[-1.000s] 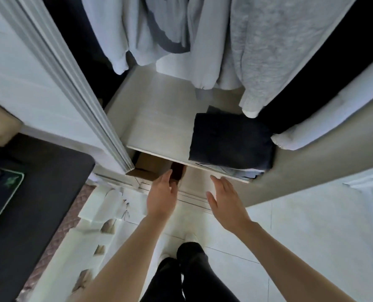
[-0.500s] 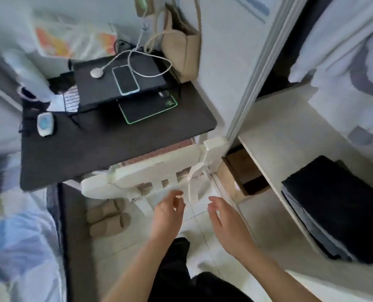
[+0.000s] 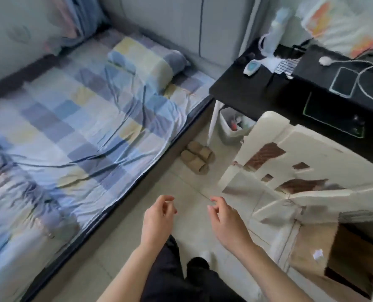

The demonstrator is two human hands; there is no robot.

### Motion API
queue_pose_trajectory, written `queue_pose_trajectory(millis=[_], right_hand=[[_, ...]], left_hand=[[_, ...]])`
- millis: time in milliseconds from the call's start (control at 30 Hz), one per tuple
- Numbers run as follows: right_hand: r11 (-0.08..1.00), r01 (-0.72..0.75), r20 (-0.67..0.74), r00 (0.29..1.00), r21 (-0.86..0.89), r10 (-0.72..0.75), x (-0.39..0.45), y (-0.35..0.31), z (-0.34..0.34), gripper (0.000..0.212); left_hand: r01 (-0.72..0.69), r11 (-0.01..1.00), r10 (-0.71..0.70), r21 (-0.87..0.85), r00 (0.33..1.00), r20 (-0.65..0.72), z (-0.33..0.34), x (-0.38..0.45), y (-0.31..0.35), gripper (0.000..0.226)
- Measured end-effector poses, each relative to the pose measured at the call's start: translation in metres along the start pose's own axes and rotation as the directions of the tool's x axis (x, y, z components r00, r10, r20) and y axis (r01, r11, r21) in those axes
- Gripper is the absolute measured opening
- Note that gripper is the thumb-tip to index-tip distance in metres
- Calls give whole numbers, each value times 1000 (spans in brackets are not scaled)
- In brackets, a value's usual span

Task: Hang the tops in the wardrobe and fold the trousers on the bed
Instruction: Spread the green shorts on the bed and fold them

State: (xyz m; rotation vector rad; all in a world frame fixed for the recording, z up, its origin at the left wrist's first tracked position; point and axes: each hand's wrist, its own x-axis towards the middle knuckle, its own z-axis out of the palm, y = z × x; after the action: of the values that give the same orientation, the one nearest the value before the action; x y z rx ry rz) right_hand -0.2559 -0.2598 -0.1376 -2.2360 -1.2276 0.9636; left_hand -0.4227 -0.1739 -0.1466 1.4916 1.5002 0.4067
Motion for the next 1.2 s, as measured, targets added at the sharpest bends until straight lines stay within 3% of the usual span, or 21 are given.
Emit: queue_pose_trajectory(millis=[67,133,233,367,533,800,1033,1200], right_hand=[[993,110,112,988,-40,-105,9,-52,37,39],[991,130,88,988,-36,-127,13,-70,45,38],[973,226,203,956,-57,-210,22,-132,99,38],[946,312,409,877,-85,-252,33,-206,172,37],[914,374,529,813,-159,-241,44,-270,250,38],[906,381,633,751,-181,-189,100,-363,342,36],[826,516,721,659,-227,-213,203,-444,399,38],[763,598,756,611,-248,-234,263,-499,438,36]], left_hand=[[78,992,-91,-101,987,-132,-45,-8,-39,19],[95,988,-112,-124,985,-131,-52,-8,-49,18],[169,961,-220,-221,948,-232,-109,-10,-98,17],[288,936,-327,-202,925,-194,-183,-11,-164,14],[410,897,-436,-168,882,-180,-273,-1,-238,15],[525,783,-608,-333,760,-232,-383,50,-313,17],[531,569,-791,-628,562,-242,-432,129,-343,15],[528,488,-848,-695,476,-233,-455,175,-357,19]])
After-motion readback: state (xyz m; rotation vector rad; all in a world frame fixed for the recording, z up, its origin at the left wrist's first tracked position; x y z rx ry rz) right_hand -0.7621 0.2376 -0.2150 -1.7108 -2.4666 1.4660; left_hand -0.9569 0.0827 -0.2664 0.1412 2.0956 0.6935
